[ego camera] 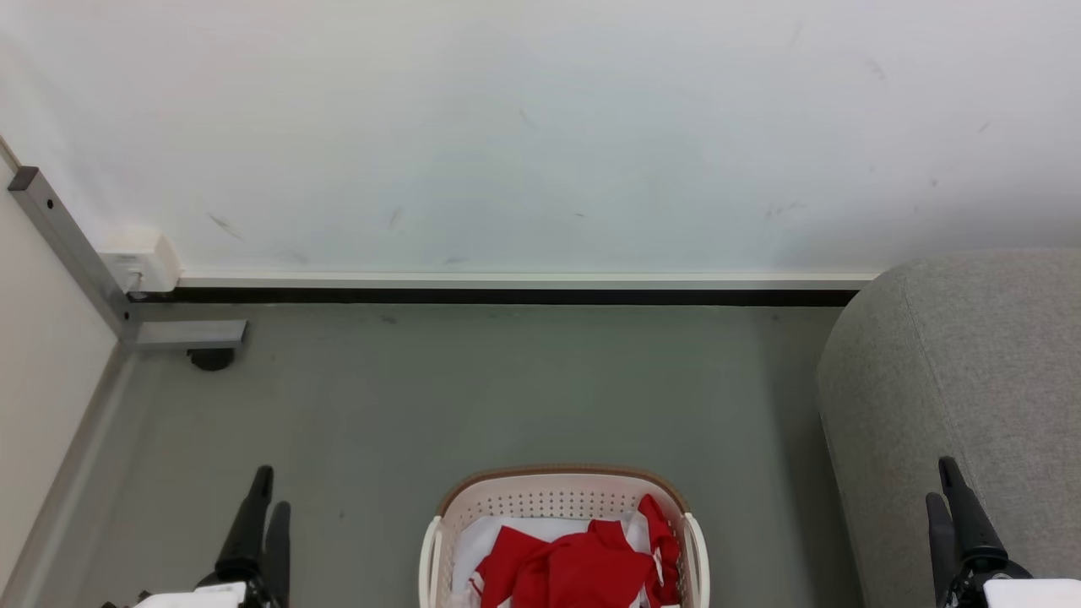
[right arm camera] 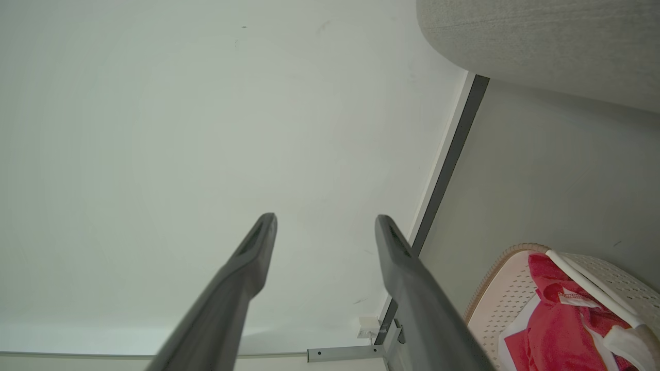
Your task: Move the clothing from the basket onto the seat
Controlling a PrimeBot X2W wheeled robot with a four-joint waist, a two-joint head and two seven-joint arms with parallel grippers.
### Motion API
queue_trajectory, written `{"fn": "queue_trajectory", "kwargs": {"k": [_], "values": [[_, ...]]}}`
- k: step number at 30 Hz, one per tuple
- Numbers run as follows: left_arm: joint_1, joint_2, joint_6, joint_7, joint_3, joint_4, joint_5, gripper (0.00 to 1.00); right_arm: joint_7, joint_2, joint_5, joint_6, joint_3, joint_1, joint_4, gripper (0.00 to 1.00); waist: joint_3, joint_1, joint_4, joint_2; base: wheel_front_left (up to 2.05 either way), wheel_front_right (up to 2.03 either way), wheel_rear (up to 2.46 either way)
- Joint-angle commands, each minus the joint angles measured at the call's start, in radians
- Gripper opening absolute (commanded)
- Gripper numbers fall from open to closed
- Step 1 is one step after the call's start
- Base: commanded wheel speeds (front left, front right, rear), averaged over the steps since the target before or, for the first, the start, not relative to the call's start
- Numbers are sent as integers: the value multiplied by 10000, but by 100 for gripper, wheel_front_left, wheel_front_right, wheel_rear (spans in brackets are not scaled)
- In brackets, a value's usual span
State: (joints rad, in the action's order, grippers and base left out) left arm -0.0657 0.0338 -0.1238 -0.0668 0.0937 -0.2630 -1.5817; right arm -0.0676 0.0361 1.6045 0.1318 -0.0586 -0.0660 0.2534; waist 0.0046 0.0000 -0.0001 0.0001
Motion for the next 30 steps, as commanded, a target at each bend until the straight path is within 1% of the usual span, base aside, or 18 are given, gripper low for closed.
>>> {"fn": "queue_trajectory", "kwargs": {"k": [1,7,11,20,25,29,30], "values": [[-269,66,-27,129,12,243,148,100,135,89,-230,-2,144,-291,-240,100,5,0,-1,-1,0,0,0],[-332,78,-32,404,50,501,549,100,409,100,-732,-3,495,-383,-432,100,24,0,1,-1,0,0,0],[-362,86,-36,582,11,658,1007,100,583,104,-1156,-4,645,-425,-611,100,30,0,5,-1,0,0,0],[-334,103,-43,936,-113,977,2659,100,943,116,-2233,-5,976,-476,-933,100,32,0,22,-1,0,0,0],[-331,112,-48,1126,-104,1119,3703,100,1133,122,-3099,-6,1128,-519,-990,100,33,0,29,-1,0,0,0],[-352,118,-12,1269,-151,1175,4342,100,1271,128,-3779,-6,1254,-535,-958,100,27,0,36,-1,0,0,0],[-352,118,-12,1269,-151,1175,4342,100,1271,128,-3779,-6,1254,-535,-958,100,27,0,36,-1,0,0,0]]}}
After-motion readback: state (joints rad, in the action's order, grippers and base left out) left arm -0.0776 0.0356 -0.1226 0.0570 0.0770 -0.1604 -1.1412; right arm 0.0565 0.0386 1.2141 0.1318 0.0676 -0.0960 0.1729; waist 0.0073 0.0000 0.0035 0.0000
